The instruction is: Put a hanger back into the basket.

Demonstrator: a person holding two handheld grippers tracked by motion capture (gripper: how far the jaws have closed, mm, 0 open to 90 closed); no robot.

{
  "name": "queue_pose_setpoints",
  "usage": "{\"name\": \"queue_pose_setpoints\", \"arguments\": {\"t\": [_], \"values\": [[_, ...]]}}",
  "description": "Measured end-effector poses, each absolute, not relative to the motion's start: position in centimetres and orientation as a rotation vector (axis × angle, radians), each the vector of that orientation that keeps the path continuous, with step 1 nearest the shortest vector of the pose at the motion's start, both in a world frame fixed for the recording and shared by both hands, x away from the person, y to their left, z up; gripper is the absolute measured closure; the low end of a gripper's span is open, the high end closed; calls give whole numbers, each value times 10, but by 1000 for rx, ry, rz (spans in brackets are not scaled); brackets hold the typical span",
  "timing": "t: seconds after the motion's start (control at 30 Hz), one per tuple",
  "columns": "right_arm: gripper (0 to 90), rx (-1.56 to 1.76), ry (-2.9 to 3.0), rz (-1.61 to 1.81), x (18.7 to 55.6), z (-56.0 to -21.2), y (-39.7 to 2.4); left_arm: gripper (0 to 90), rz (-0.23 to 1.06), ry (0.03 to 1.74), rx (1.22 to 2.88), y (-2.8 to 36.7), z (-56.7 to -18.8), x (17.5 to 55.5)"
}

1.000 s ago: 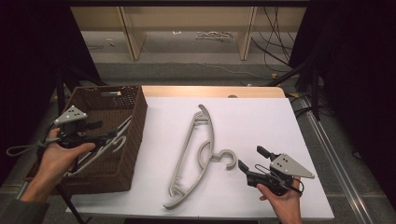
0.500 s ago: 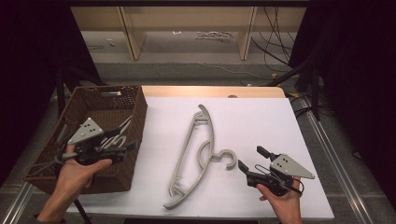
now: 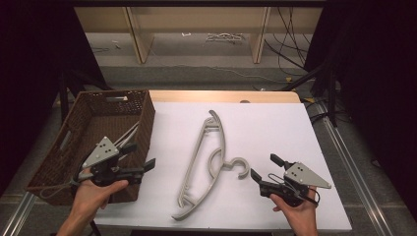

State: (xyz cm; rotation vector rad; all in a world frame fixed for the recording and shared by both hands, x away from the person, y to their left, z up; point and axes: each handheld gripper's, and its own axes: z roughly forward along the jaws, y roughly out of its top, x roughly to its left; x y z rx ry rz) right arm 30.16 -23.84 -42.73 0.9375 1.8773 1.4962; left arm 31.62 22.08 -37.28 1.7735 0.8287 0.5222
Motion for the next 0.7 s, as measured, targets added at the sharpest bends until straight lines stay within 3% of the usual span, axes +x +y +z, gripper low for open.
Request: {"name": "queue_pose_setpoints", "arguments": {"t": [0.7], "values": [[189,947,1876,1479,301,-427,-239,166,479,767,1902,175,-390,311]]}}
